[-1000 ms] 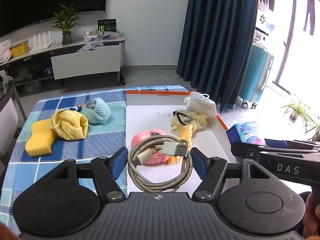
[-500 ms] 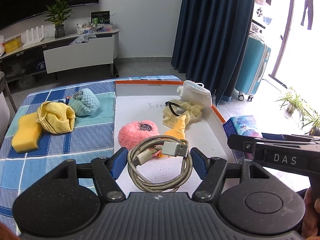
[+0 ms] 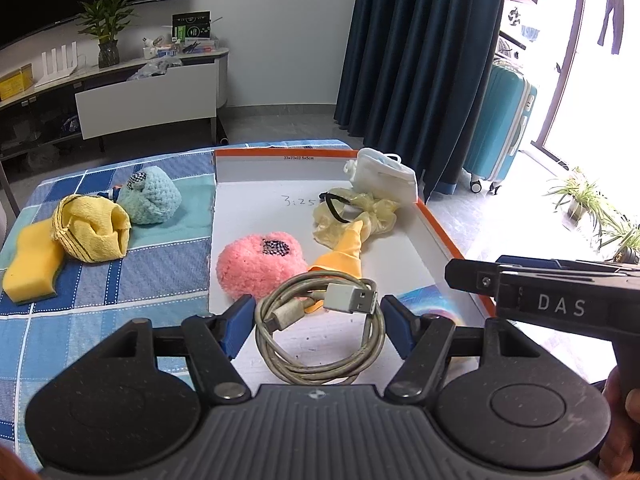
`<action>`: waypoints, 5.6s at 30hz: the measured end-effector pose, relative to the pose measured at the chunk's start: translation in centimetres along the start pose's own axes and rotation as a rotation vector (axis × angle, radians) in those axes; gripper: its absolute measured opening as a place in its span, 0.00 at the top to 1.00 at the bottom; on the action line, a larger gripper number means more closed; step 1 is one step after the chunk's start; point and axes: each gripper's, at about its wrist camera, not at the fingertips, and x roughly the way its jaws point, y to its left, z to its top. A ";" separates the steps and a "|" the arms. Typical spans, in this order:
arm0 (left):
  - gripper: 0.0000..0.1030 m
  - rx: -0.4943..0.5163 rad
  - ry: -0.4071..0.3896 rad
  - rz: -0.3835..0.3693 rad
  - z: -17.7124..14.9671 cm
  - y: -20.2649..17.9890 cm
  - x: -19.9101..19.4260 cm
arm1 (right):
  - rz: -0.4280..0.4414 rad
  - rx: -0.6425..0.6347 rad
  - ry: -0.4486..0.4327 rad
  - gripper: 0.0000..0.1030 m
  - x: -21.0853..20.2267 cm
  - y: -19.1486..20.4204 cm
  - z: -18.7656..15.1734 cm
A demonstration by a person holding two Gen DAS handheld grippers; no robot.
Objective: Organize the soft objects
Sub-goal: 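Open left gripper dropping cable into box while right releases tissue pack, then move left tool toward yellow sponge while right tool approaches yellow towel, then grasp yellow sponge with left gripper while right gripper grasps yellow towel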
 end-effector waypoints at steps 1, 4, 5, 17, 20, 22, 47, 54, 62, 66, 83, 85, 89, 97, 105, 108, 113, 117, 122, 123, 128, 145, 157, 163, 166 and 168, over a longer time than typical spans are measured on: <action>0.33 0.001 0.003 0.002 0.0 0.0 0.1 | -0.002 -0.007 0.002 0.37 0.1 0.0 0.0; 0.33 -0.009 0.016 -0.002 -0.1 0.2 0.5 | -0.015 -0.001 -0.003 0.37 0.2 -0.1 0.0; 0.33 -0.007 0.019 -0.005 -0.2 0.1 0.5 | -0.020 0.000 -0.007 0.37 0.1 -0.2 0.1; 0.15 0.011 0.008 -0.038 -0.1 -0.3 0.4 | -0.024 0.015 -0.033 0.37 -0.5 -0.4 0.4; 0.15 -0.006 0.012 -0.017 0.0 0.2 0.1 | -0.017 0.010 -0.039 0.37 -0.8 -0.1 0.4; 0.15 -0.010 0.011 0.010 0.2 0.5 -0.3 | -0.015 0.002 -0.044 0.37 -1.1 0.2 0.4; 0.10 -0.128 -0.034 0.191 0.2 7.2 -4.8 | 0.109 -0.095 -0.014 0.28 -0.4 7.5 0.4; 0.09 -0.172 -0.036 0.226 -0.2 9.5 -5.1 | 0.143 -0.133 0.008 0.28 0.8 10.0 0.1; 0.09 -0.213 -0.037 0.265 -0.8 11.9 -5.6 | 0.179 -0.173 0.035 0.28 2.3 12.8 -0.1; 0.09 -0.235 -0.030 0.281 -1.1 13.1 -5.7 | 0.196 -0.190 0.052 0.28 3.1 14.0 -0.3; 0.09 -0.284 -0.007 0.334 -0.9 16.9 -5.6 | 0.247 -0.232 0.101 0.28 6.1 18.0 0.1; 0.09 -0.283 -0.005 0.336 -0.7 17.2 -5.6 | 0.248 -0.233 0.104 0.28 6.4 18.2 0.4; 0.09 -0.279 -0.006 0.336 0.0 17.7 -5.7 | 0.249 -0.232 0.114 0.28 6.9 18.7 0.8; 0.09 -0.269 -0.001 0.346 1.2 18.7 -5.2 | 0.254 -0.238 0.122 0.28 7.7 19.5 1.9; 0.09 -0.269 0.002 0.354 1.9 19.6 -4.9 | 0.259 -0.247 0.126 0.28 8.5 20.2 2.8; 0.09 -0.270 0.004 0.359 2.1 19.9 -4.8 | 0.260 -0.253 0.129 0.27 8.8 20.5 3.0; 0.09 -0.265 0.012 0.365 2.4 20.3 -4.6 | 0.263 -0.256 0.135 0.28 9.4 20.9 3.2; 0.09 -0.259 0.021 0.364 2.5 20.7 -4.1 | 0.264 -0.254 0.141 0.28 9.9 21.0 3.3; 0.09 -0.255 0.030 0.369 2.5 21.1 -3.5 | 0.268 -0.248 0.153 0.28 10.9 21.1 3.3; 0.08 -0.255 0.033 0.370 2.5 21.2 -3.3 | 0.268 -0.249 0.156 0.28 11.2 21.2 3.3; 0.07 -0.257 0.047 0.384 2.4 22.1 -2.5 | 0.285 -0.249 0.167 0.28 12.6 21.6 3.4; 0.05 -0.318 0.066 0.415 1.5 25.7 -1.6 | 0.323 -0.251 0.225 0.24 20.9 25.2 4.9; 0.02 -0.269 0.067 0.366 2.4 25.5 1.1 | 0.339 -0.184 0.174 0.90 18.9 22.0 5.2; 0.01 -0.233 0.075 0.363 3.0 25.0 3.2 | 0.308 -0.165 0.133 0.90 16.1 19.0 5.5; 0.00 -0.214 0.098 0.369 3.2 24.9 4.7 | 0.308 -0.155 0.132 0.90 15.5 18.4 5.3; 0.00 -0.204 0.124 0.378 3.1 24.9 5.6 | 0.307 -0.157 0.131 0.90 15.1 18.3 5.1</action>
